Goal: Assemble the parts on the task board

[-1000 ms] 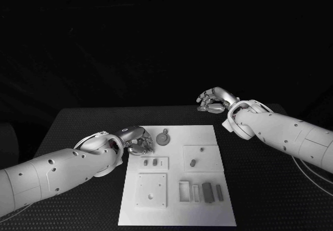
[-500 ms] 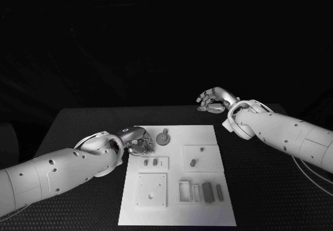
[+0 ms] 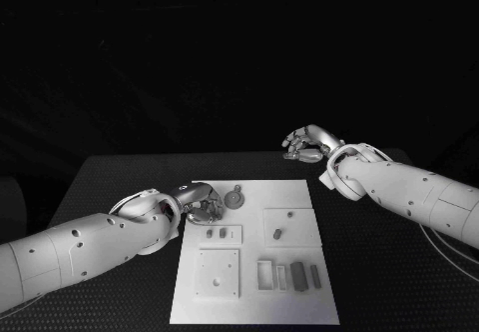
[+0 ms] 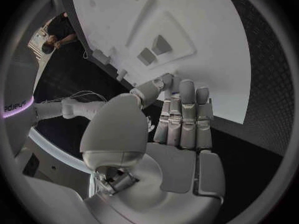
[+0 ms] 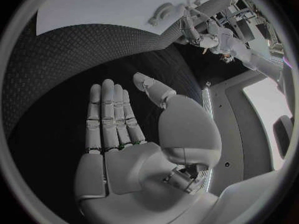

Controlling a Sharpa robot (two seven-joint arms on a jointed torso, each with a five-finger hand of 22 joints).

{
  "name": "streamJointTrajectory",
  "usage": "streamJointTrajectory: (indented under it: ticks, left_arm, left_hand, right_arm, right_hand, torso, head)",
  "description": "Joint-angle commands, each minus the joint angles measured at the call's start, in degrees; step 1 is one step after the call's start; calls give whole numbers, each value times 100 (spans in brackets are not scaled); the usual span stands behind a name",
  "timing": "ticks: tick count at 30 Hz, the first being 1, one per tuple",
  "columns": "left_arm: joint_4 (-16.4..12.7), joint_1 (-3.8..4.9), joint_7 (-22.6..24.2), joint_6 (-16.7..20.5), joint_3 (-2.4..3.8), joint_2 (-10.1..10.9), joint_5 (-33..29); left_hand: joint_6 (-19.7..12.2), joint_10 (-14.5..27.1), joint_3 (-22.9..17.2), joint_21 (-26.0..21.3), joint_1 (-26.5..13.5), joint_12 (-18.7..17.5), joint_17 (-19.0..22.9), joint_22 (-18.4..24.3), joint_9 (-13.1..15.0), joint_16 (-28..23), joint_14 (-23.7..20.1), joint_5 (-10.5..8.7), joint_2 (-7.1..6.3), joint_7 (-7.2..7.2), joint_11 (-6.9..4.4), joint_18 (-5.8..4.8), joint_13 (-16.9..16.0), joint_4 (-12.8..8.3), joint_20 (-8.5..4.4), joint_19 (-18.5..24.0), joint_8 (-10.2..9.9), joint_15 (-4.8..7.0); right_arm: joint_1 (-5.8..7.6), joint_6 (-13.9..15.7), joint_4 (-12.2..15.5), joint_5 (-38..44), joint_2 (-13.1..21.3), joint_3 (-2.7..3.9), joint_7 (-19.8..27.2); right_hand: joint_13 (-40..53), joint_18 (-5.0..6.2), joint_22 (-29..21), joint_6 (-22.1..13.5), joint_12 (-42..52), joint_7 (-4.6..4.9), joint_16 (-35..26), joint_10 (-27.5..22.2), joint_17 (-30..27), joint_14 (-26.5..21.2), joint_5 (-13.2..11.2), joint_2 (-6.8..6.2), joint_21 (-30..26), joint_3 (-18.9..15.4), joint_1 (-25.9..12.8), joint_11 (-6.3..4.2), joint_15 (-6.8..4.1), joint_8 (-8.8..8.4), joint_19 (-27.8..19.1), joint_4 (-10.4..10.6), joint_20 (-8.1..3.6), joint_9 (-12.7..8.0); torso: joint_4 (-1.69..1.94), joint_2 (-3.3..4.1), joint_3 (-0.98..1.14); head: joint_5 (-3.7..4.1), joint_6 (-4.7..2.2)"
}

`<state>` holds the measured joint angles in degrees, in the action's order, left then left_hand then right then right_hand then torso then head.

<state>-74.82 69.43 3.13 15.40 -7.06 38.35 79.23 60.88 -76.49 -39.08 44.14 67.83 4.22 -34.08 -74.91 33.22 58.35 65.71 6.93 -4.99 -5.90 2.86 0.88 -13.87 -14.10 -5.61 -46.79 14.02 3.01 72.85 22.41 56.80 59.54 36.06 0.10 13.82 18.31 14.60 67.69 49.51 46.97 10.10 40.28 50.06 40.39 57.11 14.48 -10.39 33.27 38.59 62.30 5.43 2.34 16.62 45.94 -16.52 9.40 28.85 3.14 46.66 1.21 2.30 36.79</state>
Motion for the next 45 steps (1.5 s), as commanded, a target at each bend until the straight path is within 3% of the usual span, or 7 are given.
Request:
streamJointTrajectory:
  ticks: [1,11,21,33,35,38,45]
  left_arm:
    - [-32,-4,145,-173,-2,-28,-145]
    - [-3,-4,79,-367,-10,-38,-136]
    - [112,-4,-91,-251,-22,-117,-24]
    - [175,-29,-31,-644,-55,-178,-8]
    - [170,-29,-21,-706,-56,-170,-8]
    - [153,-31,-11,-702,-56,-147,-8]
    - [158,-33,8,-574,-56,-117,-9]
  left_hand:
    - [19,-16,-35,-3,-4,-27,6,-83,7,4,3,7,52,-1,18,-31,-6,9,-316,-40,16,21]
    - [-43,-62,-6,-35,-48,-6,7,-85,-15,0,-36,-70,27,-28,8,-47,-9,26,-308,-3,-7,26]
    - [-53,-64,-7,-39,-46,-7,5,-87,-19,3,-46,-79,35,-30,7,-49,-9,33,-310,1,-10,26]
    - [-77,-52,-22,-38,-43,-17,-8,-100,-30,31,-60,-155,133,-37,12,-53,-1,70,-315,-2,-9,24]
    - [-96,-41,-18,-41,-38,-21,-13,-110,-35,39,-88,-340,193,-42,18,-61,4,69,-311,22,-9,17]
    - [-123,-48,16,-34,-54,-13,-24,-119,-23,57,-111,-413,272,-52,21,-66,3,83,-304,43,-5,12]
    - [-122,-144,48,-23,-46,34,-36,-119,7,82,-120,-408,259,-46,-12,-64,-22,61,-315,49,23,40]
  right_arm:
    - [1,-60,6,7,-3,3,52]
    - [1,-61,7,7,1,3,51]
    - [1,-62,13,6,3,3,52]
    - [1,-75,7,5,-3,3,50]
    - [1,-80,6,5,-5,3,48]
    - [1,-80,8,5,1,3,48]
    - [0,-76,7,5,12,2,49]
  right_hand:
    - [-5,39,5,39,-23,-1,-39,43,9,36,20,26,-29,-42,22,6,-13,3,7,-6,47,-7]
    - [-9,40,7,40,-22,-1,-41,44,10,37,20,28,-31,-44,19,6,-12,2,7,-4,49,-8]
    - [-14,40,9,41,-21,-1,-43,44,11,38,20,28,-34,-46,15,7,-12,1,8,-3,50,-9]
    - [-21,40,11,41,-20,-1,-47,44,13,38,24,30,-38,-45,15,7,-12,-1,8,-5,51,-10]
    - [-22,40,11,42,-19,-1,-48,44,13,38,24,30,-39,-45,15,7,-12,-1,8,-5,51,-10]
    - [-23,39,12,42,-19,0,-48,44,13,38,25,31,-39,-46,14,7,-12,-1,8,-4,51,-11]
    - [-26,39,13,41,-19,0,-50,44,14,38,28,30,-41,-47,11,8,-11,-3,8,-3,52,-12]
  torso:
    - [-2,0,1]
    - [2,-1,2]
    - [-2,5,-3]
    - [6,2,-1]
    - [6,2,-4]
    - [0,1,-5]
    - [1,-4,-2]
  head:
    - [3,7]
    - [9,1]
    - [12,-2]
    - [40,21]
    - [47,22]
    - [41,22]
    - [40,30]
